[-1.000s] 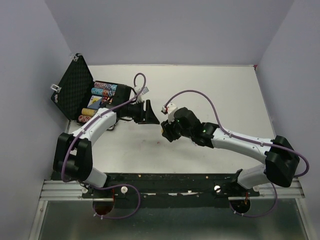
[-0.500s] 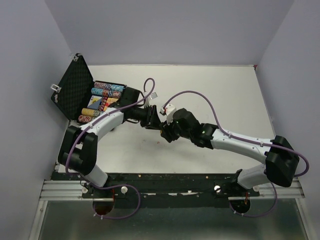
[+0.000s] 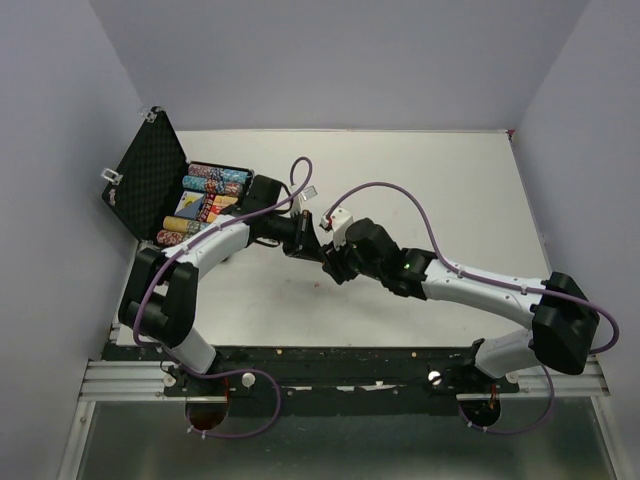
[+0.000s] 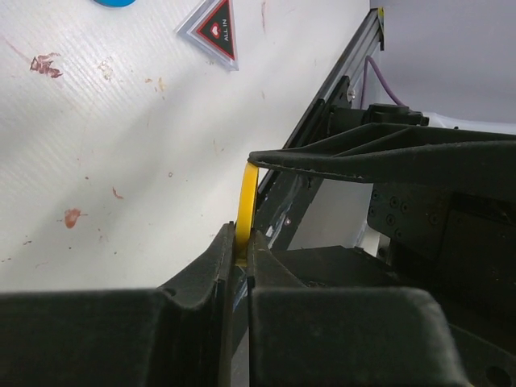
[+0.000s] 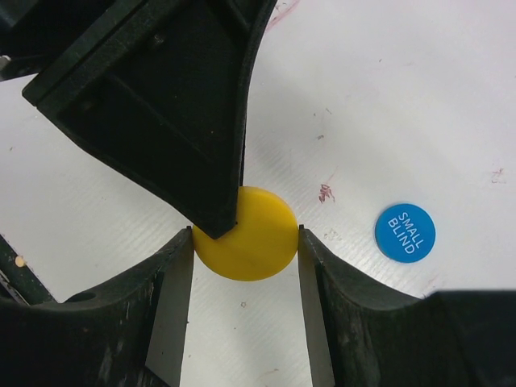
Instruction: Pack up texas hold em set
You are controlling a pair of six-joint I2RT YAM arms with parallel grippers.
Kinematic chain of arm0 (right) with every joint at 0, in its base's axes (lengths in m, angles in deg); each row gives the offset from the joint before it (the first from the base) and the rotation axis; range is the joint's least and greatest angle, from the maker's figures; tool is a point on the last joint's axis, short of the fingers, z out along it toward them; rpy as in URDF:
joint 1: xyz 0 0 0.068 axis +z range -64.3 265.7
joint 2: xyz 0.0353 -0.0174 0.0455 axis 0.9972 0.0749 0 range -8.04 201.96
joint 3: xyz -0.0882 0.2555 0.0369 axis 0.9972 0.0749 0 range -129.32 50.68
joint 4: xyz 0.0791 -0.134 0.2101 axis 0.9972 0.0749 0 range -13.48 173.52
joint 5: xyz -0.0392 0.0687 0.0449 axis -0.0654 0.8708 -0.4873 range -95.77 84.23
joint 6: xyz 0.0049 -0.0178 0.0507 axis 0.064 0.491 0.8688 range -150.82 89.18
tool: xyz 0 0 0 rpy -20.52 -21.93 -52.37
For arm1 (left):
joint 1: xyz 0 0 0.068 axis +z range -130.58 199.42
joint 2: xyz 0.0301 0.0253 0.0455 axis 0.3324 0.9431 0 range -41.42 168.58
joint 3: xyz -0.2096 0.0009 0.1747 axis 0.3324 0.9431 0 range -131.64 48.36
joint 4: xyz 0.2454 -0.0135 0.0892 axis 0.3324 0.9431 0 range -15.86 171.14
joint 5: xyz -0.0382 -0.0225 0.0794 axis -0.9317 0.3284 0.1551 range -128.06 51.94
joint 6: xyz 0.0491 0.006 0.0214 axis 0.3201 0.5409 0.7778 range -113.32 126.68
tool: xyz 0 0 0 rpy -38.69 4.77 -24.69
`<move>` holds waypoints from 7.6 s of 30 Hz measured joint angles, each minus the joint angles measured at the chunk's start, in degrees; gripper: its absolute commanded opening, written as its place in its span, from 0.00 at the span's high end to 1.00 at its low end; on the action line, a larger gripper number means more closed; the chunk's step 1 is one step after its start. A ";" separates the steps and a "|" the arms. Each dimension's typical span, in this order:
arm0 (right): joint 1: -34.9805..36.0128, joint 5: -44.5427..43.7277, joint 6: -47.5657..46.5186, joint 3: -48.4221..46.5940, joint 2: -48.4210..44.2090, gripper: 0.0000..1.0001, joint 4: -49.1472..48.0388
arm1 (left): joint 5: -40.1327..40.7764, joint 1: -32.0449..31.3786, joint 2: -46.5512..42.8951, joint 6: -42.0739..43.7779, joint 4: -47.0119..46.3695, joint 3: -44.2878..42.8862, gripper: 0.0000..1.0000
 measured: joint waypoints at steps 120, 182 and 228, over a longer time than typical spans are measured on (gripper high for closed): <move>0.22 -12.79 15.82 10.58 -7.02 0.02 -6.49 | 44.54 30.14 9.90 17.40 18.38 -21.99 0.31; -18.01 -5.20 16.15 -15.41 26.93 0.36 16.68 | 39.01 9.86 -18.64 17.79 16.59 -7.19 0.31; -5.53 5.55 3.69 1.84 3.02 0.61 -1.14 | 7.56 5.92 -3.37 1.81 2.51 -2.01 0.35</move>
